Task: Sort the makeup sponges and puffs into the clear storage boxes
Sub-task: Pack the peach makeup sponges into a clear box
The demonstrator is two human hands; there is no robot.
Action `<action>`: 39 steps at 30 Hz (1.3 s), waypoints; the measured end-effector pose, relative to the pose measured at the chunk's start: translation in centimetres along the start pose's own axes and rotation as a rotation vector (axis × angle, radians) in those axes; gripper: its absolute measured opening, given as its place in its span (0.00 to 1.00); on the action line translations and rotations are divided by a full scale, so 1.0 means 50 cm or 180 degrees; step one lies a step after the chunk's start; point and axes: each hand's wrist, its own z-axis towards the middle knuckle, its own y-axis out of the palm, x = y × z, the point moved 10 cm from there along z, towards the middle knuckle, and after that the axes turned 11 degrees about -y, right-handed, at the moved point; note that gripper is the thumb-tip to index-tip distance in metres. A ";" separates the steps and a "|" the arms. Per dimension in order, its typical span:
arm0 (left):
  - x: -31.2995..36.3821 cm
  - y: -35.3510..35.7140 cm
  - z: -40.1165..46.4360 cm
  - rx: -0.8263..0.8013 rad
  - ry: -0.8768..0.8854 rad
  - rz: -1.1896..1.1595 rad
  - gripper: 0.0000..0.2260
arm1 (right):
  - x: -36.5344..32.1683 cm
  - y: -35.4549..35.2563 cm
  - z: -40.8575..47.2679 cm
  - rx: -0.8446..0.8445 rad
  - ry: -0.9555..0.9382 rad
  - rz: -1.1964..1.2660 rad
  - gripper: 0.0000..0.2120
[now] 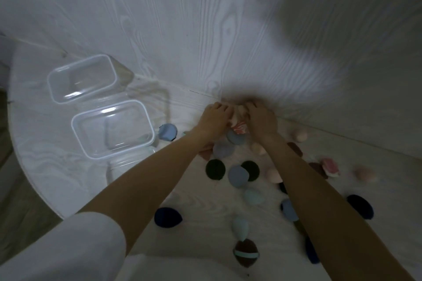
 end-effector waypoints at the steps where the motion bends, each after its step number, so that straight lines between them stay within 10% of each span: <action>1: -0.003 0.003 -0.006 -0.0018 0.0043 0.0057 0.12 | 0.010 0.008 0.004 -0.0073 0.0173 -0.0051 0.13; 5: -0.012 -0.017 -0.037 0.0082 0.0290 0.0150 0.08 | -0.003 0.029 0.004 -0.0367 0.0269 -0.0266 0.13; 9: -0.022 -0.107 -0.090 0.0300 0.0081 -0.0607 0.06 | -0.057 -0.032 -0.026 0.0510 0.0038 -0.0052 0.08; 17: -0.205 -0.229 -0.407 0.0531 -0.1168 -0.2017 0.13 | -0.261 -0.016 -0.175 0.0306 0.0065 0.2294 0.11; 39: -0.375 -0.211 -0.513 -0.0183 -0.0173 0.1023 0.06 | -0.502 0.069 -0.214 0.0099 -0.0170 0.2463 0.13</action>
